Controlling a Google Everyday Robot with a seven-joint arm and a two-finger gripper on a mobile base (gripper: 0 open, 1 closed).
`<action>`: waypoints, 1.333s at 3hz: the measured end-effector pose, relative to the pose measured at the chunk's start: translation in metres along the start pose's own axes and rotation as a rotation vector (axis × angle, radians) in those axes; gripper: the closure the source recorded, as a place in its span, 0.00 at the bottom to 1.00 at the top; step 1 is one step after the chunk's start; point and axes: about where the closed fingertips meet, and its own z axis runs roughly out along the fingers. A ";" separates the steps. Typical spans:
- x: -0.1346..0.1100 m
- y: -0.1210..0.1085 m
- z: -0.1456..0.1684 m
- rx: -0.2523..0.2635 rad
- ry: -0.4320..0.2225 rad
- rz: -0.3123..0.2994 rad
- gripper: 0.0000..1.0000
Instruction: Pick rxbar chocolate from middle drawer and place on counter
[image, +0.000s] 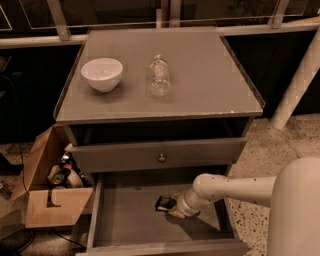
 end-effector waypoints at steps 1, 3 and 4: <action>-0.002 -0.001 -0.003 0.000 0.000 0.000 1.00; -0.017 0.004 -0.032 0.009 -0.006 0.014 1.00; -0.052 0.018 -0.111 0.047 0.006 0.042 1.00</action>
Offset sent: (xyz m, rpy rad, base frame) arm -0.0007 0.0049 0.0988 0.0573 -0.0474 -0.0969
